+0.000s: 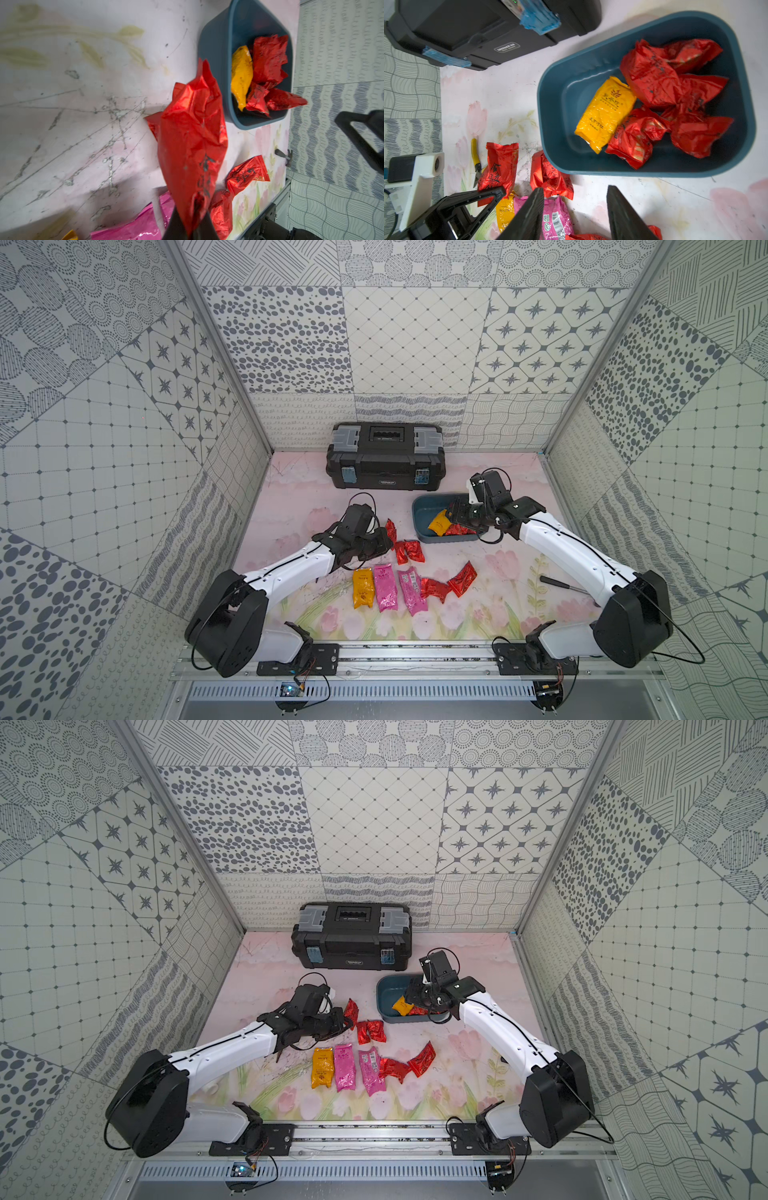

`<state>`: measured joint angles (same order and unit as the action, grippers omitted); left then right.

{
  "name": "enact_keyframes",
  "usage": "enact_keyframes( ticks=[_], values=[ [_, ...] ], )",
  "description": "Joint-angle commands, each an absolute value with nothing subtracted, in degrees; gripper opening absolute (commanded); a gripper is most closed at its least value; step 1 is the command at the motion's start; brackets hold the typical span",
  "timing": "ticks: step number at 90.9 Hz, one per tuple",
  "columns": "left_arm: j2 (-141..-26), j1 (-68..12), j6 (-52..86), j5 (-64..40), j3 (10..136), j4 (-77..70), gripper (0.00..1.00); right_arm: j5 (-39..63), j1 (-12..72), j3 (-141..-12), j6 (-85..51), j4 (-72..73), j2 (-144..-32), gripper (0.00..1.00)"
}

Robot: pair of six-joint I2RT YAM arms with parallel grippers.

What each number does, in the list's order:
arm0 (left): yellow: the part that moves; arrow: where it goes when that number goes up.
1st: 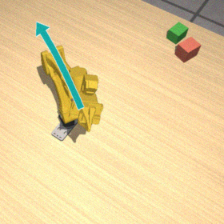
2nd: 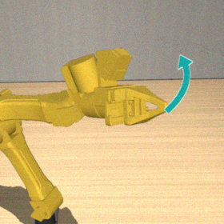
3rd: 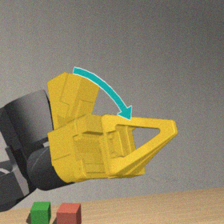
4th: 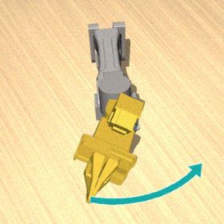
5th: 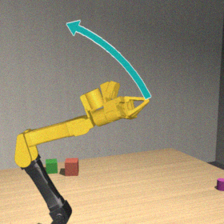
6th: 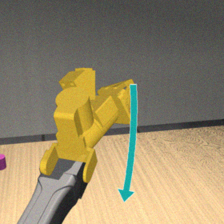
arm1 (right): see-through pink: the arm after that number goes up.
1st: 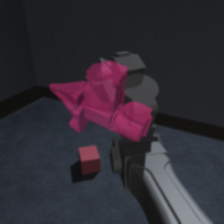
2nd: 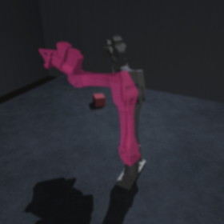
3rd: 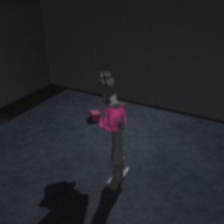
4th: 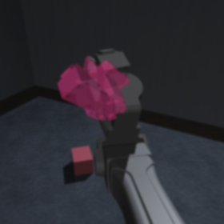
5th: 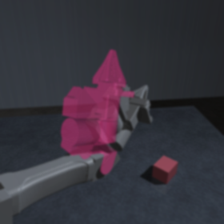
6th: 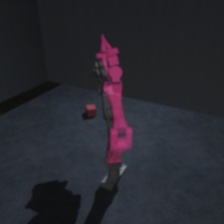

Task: Take the tea bags out of the storage box
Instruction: Place the tea bag at the center of the board.

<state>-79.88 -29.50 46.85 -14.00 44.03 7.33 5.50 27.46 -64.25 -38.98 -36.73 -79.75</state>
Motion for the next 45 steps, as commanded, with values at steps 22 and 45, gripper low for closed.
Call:
enact_keyframes(
  ticks=[22, 45],
  values=[
    [-85.5, -28.5, 46.9, -8.4, 43.3, 12.5, 0.12, 4.2, 22.9, -60.5, -36.3, -35.8, -78.7, 0.54],
    [-80.1, -28.5, 46.5, -3.8, 43.7, 15.6, 0.51, -1.1, 20.8, -63.7, -30.7, -38.3, -81.6, 0.53]
  ],
)
